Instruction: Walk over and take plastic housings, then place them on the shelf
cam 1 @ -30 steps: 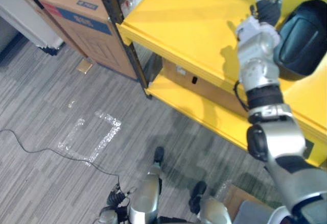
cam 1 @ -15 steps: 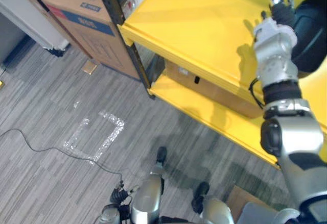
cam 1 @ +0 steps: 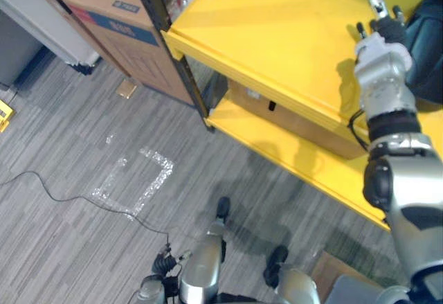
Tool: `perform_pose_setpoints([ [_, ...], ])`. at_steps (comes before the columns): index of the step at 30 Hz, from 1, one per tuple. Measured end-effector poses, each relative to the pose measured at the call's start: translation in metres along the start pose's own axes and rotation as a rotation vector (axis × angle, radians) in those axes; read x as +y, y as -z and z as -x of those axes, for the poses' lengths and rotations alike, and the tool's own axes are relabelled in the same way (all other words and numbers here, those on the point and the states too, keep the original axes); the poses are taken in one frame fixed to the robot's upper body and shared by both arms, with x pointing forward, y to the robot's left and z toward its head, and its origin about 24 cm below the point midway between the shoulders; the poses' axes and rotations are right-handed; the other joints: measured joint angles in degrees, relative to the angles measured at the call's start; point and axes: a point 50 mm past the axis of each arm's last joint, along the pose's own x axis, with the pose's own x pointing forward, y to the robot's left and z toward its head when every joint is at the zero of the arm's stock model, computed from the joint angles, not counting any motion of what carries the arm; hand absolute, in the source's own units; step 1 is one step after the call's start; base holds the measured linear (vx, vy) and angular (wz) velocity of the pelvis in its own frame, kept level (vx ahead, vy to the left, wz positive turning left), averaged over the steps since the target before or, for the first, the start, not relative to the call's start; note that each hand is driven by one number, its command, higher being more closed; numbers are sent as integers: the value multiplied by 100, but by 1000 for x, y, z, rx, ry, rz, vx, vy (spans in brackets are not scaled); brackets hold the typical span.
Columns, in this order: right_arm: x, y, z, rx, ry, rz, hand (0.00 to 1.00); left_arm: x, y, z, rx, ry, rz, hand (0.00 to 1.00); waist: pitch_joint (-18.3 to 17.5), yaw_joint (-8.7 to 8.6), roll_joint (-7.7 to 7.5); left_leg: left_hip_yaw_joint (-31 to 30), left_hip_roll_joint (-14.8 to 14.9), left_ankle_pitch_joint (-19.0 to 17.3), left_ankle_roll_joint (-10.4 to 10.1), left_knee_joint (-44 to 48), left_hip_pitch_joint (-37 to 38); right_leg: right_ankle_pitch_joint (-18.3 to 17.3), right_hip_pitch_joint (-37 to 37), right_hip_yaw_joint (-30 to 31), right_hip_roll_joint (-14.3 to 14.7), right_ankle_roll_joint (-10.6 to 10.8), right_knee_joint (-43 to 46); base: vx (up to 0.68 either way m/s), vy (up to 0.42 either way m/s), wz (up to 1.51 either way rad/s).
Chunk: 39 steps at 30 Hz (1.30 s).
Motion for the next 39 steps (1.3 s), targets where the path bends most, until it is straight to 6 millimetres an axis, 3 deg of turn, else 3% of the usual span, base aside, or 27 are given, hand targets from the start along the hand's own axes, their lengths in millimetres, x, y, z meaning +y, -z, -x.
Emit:
perform_pose_setpoints([
  [4,-2,-2,0,-16,36,-4,0,-3,0,0,-4,13,-10,0,-19,0,80,1,6,-1,-3,-3,9,-11,-3,1,-1,-3,29,-1,-8,0],
  [13,-8,-7,-2,-55,48,-12,0,-3,0,0,-10,15,-13,0,-19,7,81,8,5,-5,-8,-21,-22,-35,-76,13,-27,0,123,0,0,0],
  [24,2,-1,-1,19,-308,100,0,-3,-1,0,-10,25,-16,0,-19,6,82,2,-23,2,-14,-1,0,-129,-97,7,-79,2,252,7,-18,1],
  [31,0,-5,-1,16,-315,144,0,-3,-1,0,-11,44,-22,0,-20,78,100,-9,-17,9,-23,0,-57,-142,-193,23,-82,-4,301,0,-23,-1],
  [39,10,-43,-6,-81,-218,151,0,-11,1,1,-2,87,-14,0,-83,290,463,-33,-25,91,-33,2,-347,-227,-600,45,-141,-20,587,-3,-13,0],
])
